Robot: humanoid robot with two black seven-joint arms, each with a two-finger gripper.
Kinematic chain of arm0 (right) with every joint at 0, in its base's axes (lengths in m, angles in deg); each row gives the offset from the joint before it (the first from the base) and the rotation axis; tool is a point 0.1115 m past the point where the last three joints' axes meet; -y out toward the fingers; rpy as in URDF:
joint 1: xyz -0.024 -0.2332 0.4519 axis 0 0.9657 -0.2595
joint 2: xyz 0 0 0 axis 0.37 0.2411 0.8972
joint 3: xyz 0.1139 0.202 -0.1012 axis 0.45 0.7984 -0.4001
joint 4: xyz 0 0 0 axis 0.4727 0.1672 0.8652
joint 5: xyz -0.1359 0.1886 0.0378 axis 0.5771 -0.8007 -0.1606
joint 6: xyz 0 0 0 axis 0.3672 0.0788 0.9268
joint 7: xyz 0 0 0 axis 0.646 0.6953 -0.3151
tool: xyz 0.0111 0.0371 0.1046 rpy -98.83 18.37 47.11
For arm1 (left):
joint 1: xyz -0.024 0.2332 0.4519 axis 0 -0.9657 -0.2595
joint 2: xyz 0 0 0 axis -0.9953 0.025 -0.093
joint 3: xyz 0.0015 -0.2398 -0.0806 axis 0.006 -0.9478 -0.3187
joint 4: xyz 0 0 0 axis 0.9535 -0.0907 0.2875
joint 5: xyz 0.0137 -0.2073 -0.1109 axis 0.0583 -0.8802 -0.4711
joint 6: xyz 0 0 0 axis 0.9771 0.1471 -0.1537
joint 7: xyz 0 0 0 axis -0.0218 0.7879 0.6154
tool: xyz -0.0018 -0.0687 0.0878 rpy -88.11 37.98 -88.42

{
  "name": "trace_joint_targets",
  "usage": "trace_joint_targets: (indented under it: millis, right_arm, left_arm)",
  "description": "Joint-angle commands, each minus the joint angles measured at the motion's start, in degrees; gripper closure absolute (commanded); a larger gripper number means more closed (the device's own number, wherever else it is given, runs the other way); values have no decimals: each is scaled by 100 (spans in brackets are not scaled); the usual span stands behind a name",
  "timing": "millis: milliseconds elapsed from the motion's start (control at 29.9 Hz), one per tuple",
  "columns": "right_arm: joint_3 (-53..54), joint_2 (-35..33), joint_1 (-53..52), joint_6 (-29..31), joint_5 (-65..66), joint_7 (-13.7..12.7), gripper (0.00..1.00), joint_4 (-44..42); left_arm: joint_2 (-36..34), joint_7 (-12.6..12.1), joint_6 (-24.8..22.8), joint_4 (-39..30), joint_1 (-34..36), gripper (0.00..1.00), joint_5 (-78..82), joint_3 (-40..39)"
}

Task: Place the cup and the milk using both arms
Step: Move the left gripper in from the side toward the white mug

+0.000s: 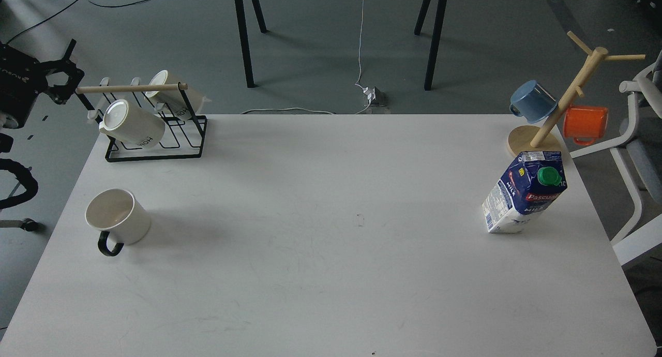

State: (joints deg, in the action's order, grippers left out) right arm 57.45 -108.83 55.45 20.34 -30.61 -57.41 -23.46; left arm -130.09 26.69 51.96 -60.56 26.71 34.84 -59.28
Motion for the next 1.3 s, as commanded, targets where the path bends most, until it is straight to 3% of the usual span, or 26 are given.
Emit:
trace_joint_targets:
  millis: [0,134,334,568,635,801,902,1135,1269]
  right_arm:
    - [11,43,0,-1,-1,10,0,0]
    - [20,51,18,-1,-1,19,0,-9]
    - [38,157,26,-1,-1,37,0,-44]
    - [55,218,26,-1,-1,37,0,-193]
    - [55,219,18,-1,-1,37,0,-193]
    - [29,271,9,-1,-1,37,0,-185]
    - [37,289,0,-1,-1,37,0,-185]
    - [38,289,26,-1,-1,37,0,-202]
    - [38,289,44,-1,-1,37,0,-272]
  left_arm:
    - [76,-1,-1,44,-25,0,2,-3]
    - [59,-36,-1,131,-25,0,-33,-46]
    - [348,-54,-1,1247,-7,0,-525,-310]
    - [131,16,-1,1318,81,0,96,-257]
    - [-221,156,-1,1283,90,0,815,-301]
    - [-530,876,-1,1178,458,0,2811,-301]
    - [-714,1430,-1,802,476,0,4041,-301]
    - [-1057,1445,-1,-815,459,0,6407,-257]
    - [-1154,1445,-1,-1335,354,0,7784,-240]
